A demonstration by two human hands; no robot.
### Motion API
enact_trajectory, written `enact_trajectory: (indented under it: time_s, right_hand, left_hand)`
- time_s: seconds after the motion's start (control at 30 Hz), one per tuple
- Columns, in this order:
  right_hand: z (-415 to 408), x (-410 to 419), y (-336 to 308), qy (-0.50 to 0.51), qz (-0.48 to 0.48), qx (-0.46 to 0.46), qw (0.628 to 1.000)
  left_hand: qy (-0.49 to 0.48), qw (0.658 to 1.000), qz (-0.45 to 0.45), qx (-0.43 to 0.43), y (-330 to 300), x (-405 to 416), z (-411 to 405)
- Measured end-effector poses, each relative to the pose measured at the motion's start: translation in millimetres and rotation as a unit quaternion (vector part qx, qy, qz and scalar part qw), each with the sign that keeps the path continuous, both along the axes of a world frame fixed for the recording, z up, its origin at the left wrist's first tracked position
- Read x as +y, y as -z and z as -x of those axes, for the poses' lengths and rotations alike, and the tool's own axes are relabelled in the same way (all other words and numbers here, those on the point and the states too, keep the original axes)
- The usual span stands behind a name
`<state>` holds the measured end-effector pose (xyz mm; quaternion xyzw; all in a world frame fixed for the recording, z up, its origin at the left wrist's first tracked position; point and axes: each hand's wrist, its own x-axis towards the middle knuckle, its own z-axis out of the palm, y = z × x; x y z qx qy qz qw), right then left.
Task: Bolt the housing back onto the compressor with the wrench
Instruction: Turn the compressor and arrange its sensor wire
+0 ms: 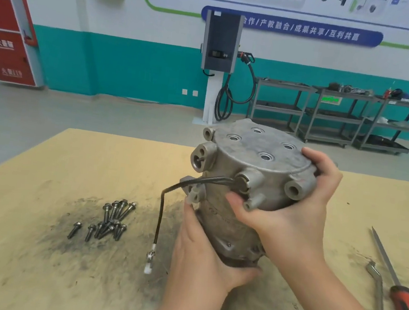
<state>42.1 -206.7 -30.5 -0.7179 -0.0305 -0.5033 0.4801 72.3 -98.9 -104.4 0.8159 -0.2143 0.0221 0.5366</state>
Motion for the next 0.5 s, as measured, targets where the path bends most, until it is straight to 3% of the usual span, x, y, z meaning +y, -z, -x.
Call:
enact_trajectory:
  time_s: [0.1, 0.33, 0.5]
  right_hand:
    - [-0.1, -4.6, -0.8, -0.02, 0.005, 0.005, 1.0]
    - [0.0, -29.0, -5.3, -0.111, 0.029, 0.021, 0.993]
    - [-0.7, -28.9, -3.9, -0.108, 0.028, 0.005, 0.994]
  left_hand:
    - [0.038, 0.998, 0.032, 0.026, 4.2, 11.3, -9.4]
    - [0.143, 0.988, -0.001, 0.055, 1.9, 30.6, -38.1]
    - [0.167, 0.986, -0.022, 0.024, 2.0, 32.3, -50.3]
